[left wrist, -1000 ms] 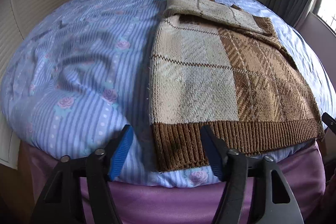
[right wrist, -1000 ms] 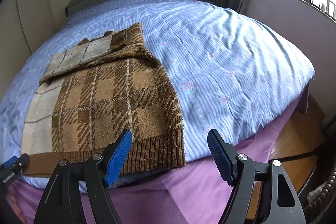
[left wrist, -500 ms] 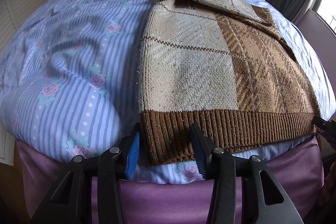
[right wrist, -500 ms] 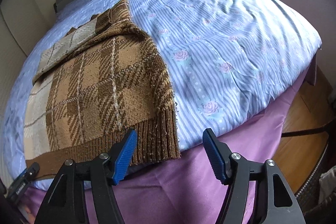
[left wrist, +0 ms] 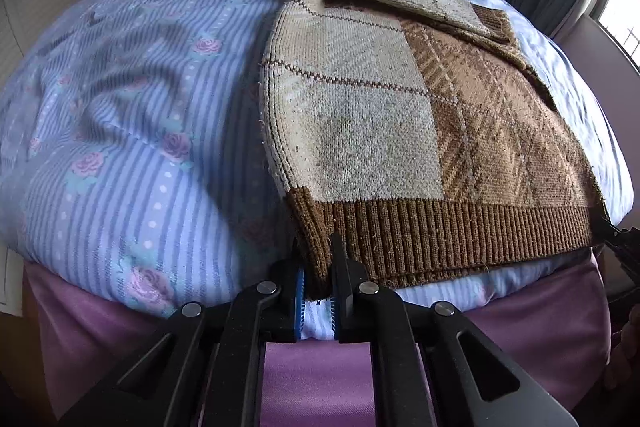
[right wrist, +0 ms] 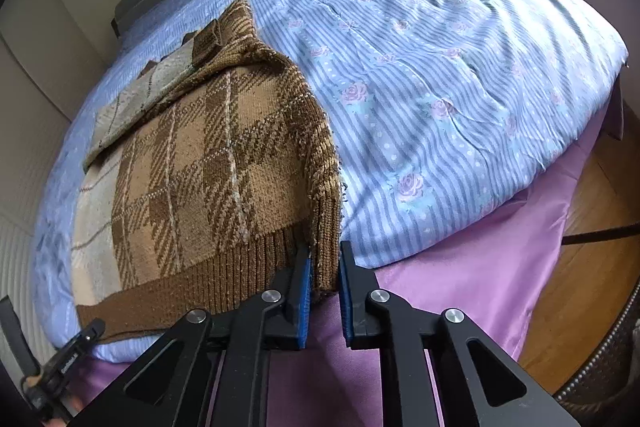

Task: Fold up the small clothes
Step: 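Grasp the ribbed hem with both grippers and lift it toward the collar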

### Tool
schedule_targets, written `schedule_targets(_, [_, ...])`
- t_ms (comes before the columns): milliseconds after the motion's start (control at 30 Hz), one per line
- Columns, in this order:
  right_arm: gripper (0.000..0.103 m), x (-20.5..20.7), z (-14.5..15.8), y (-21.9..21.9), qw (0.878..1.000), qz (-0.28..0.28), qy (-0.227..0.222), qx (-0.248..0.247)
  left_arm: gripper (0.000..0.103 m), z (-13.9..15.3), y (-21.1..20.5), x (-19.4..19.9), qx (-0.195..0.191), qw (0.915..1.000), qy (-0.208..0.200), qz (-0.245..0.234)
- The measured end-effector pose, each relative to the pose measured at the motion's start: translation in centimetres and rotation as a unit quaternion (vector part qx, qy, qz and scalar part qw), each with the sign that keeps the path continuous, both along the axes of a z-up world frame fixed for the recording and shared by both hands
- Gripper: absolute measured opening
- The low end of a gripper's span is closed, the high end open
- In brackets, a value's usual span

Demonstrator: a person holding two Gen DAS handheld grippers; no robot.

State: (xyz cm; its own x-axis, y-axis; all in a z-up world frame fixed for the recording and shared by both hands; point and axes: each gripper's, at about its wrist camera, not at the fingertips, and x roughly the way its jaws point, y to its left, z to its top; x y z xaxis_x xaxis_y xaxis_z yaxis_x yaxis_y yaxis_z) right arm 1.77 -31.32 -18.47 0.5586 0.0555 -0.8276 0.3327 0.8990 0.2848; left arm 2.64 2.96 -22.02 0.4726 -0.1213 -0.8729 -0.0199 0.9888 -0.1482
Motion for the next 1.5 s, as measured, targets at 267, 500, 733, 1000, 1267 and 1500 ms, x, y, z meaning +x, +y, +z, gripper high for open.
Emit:
schedule_targets(267, [0.01,-0.4,3.5,0.2,0.997,0.012,-0.07,0.013,0.011,3.8,1.6,0.0,-0.022,0.9981,-0.05,0.028])
schedule_targets(500, [0.01,1.1,9.0,0.0,0.989,0.024,-0.148,0.011,0.011,9.1,2.0,1.6,-0.039,0.9927,-0.11,0.032])
schedule_targets(733, [0.01,5.1,12.7,-0.1,0.98,0.023,-0.197,-0.003,0.011,13.3,2.1,6.2,-0.047,0.9858,-0.155,0.042])
schedule_targets(1000, [0.01,12.5,15.5,-0.1,0.971,0.009,-0.238,-0.011,0.011,15.7,2.8,14.3,-0.062,0.9801,-0.178,0.063])
schedule_targets(1267, [0.01,22.2,13.8,0.2,0.974,-0.002,-0.226,-0.022,0.011,13.2,3.2,23.9,-0.075,0.982,-0.152,0.083])
schedule_targets(1500, [0.01,29.3,9.6,-0.6,0.982,-0.014,-0.188,-0.03,0.011,8.8,3.1,30.4,-0.081,0.9866,-0.113,0.086])
